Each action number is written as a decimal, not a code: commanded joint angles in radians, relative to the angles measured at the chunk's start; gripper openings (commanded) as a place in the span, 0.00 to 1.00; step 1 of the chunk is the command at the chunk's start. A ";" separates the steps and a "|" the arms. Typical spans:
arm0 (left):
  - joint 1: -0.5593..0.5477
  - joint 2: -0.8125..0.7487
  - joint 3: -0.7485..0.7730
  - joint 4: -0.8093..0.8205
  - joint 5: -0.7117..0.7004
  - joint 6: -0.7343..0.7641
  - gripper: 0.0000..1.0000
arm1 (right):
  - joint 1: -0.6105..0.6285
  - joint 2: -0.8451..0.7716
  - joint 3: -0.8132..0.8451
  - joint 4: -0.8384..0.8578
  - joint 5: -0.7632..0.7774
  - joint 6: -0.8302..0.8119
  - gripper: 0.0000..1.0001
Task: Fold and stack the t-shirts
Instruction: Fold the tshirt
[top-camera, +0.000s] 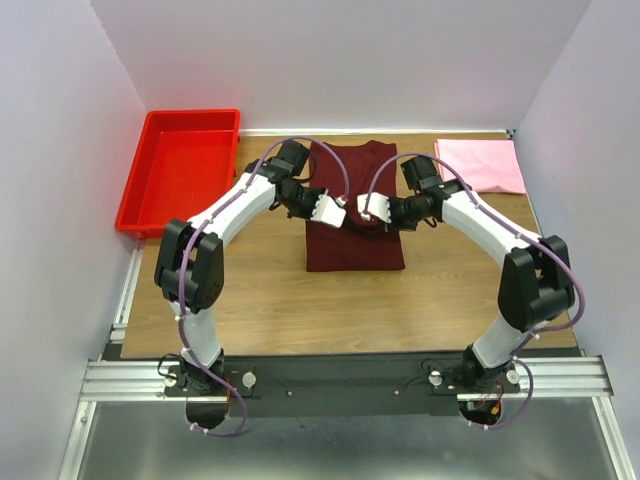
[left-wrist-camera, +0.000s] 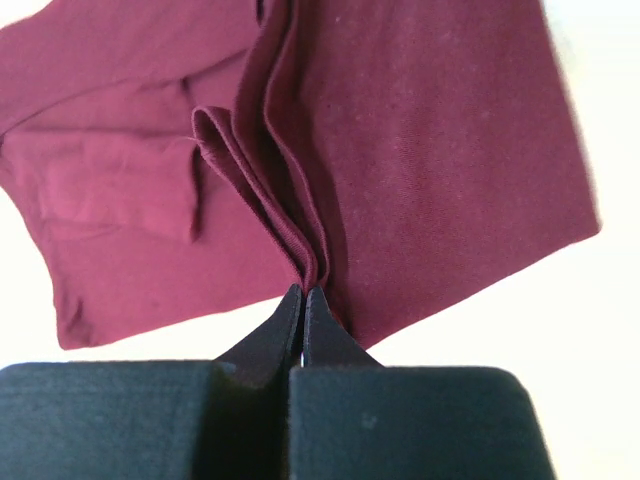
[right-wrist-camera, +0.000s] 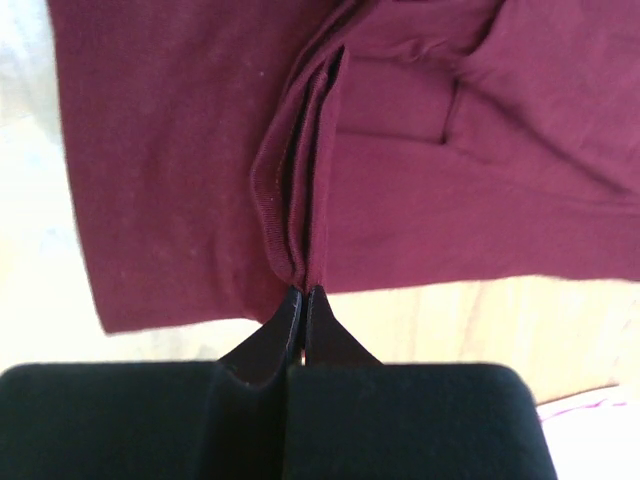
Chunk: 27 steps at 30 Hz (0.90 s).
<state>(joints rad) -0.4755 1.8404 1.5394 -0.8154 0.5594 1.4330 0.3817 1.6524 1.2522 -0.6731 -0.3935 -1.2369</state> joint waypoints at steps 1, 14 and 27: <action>0.029 0.077 0.100 -0.047 0.016 0.058 0.00 | -0.017 0.078 0.079 0.015 -0.027 -0.044 0.00; 0.072 0.263 0.281 -0.015 0.005 0.096 0.00 | -0.076 0.287 0.260 0.040 0.001 -0.055 0.00; 0.087 0.362 0.338 0.035 -0.012 0.104 0.00 | -0.095 0.406 0.337 0.066 0.042 -0.026 0.00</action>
<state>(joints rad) -0.4038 2.1777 1.8481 -0.8043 0.5575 1.5192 0.2924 2.0155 1.5444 -0.6296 -0.3801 -1.2762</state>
